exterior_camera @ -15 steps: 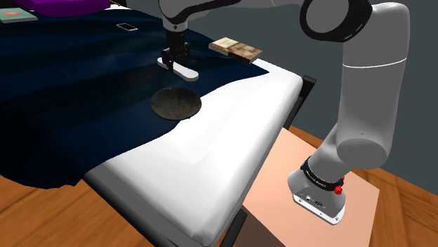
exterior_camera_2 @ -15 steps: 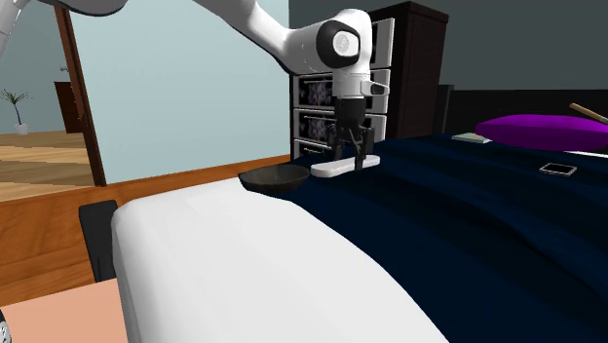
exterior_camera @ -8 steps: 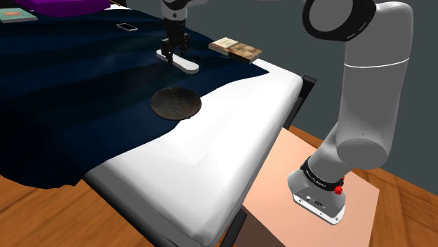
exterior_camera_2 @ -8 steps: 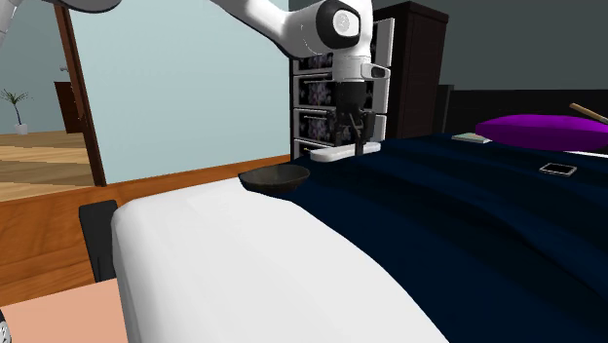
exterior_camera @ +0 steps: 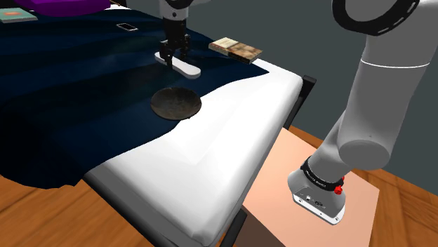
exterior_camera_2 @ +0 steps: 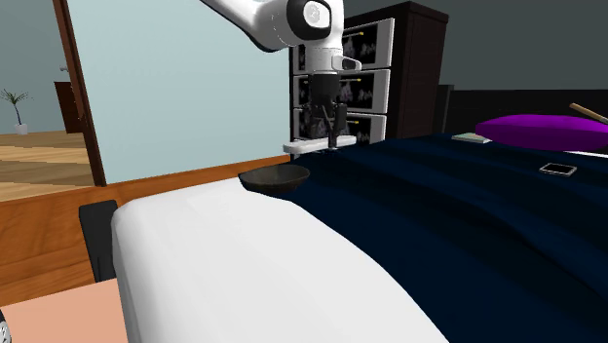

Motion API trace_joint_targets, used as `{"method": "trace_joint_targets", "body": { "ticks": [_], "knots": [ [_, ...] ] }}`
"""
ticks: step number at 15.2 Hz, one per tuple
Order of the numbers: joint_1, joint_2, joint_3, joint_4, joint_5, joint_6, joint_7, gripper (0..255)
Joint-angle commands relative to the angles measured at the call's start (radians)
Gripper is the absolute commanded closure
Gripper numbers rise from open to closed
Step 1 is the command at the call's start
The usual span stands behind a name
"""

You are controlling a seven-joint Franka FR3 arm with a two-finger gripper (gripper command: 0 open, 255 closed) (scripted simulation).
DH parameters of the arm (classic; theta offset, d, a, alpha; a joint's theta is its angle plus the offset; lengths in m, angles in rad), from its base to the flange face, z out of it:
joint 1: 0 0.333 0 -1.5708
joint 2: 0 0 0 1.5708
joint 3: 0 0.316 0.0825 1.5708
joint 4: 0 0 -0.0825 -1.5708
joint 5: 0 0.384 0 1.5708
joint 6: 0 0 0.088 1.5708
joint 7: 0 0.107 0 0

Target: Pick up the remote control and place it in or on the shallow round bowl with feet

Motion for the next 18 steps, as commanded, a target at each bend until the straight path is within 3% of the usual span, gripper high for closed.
{"method": "trace_joint_targets", "body": {
  "ticks": [1,9,18],
  "knots": [
    [0.018,-0.056,0.012,-0.078,0.002,0.021,0.032,255],
    [0.092,-0.232,0.069,-0.308,0.017,0.074,0.163,255],
    [0.092,-0.195,0.068,-0.385,0.009,0.187,0.170,255]
  ]
}}
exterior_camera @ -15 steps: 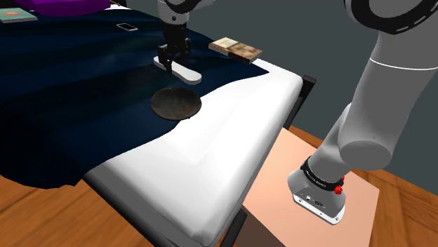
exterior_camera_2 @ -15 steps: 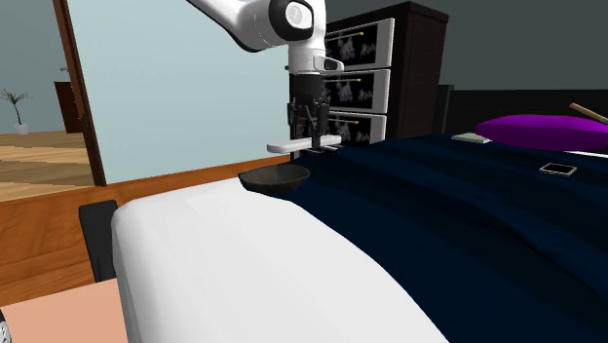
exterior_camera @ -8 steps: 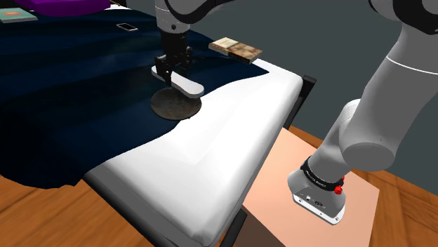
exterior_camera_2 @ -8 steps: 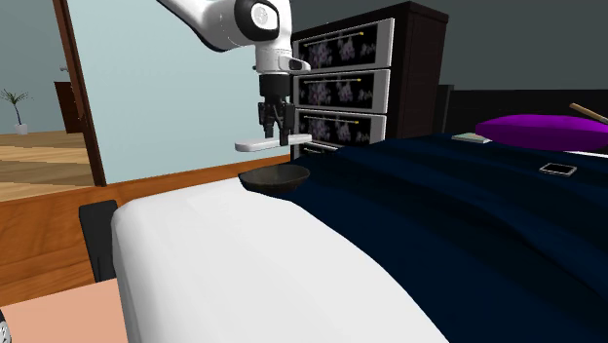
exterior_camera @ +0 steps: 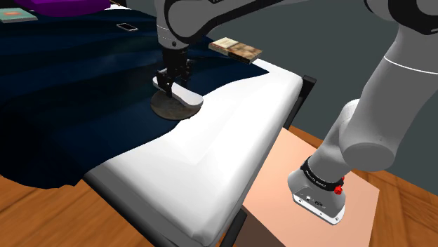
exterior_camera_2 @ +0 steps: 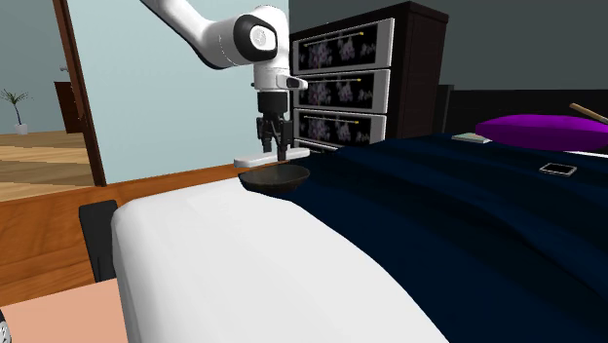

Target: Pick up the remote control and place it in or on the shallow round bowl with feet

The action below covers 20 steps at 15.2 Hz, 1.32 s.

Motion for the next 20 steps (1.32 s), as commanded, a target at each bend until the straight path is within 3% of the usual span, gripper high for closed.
{"method": "trace_joint_targets", "body": {
  "ticks": [1,5,13,14,20],
  "knots": [
    [0.000,0.006,-0.001,-0.018,-0.002,0.026,0.001,255],
    [0.000,0.030,-0.002,-0.048,-0.008,0.079,0.005,255],
    [0.000,0.030,-0.002,-0.048,-0.008,0.079,0.005,255],
    [0.000,0.030,-0.002,-0.048,-0.008,0.079,0.005,0],
    [0.000,0.017,-0.001,-0.030,-0.004,0.048,0.003,0]
  ]
}}
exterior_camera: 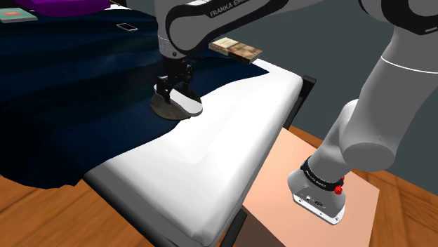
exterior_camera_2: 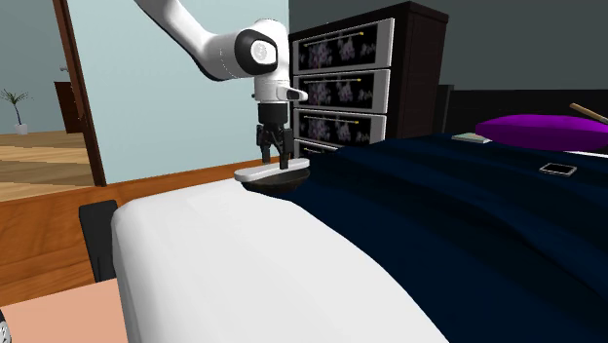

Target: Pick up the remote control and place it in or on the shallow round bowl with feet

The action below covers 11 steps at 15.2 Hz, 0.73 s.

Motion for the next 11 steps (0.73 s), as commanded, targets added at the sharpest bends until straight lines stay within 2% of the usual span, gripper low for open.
{"method": "trace_joint_targets", "body": {
  "ticks": [1,3,11],
  "knots": [
    [-0.001,-0.021,0.001,0.027,0.005,-0.048,-0.004,0],
    [-0.001,-0.040,0.002,0.064,0.010,-0.104,-0.007,0],
    [-0.001,-0.040,0.002,0.064,0.010,-0.104,-0.007,0]
  ]
}}
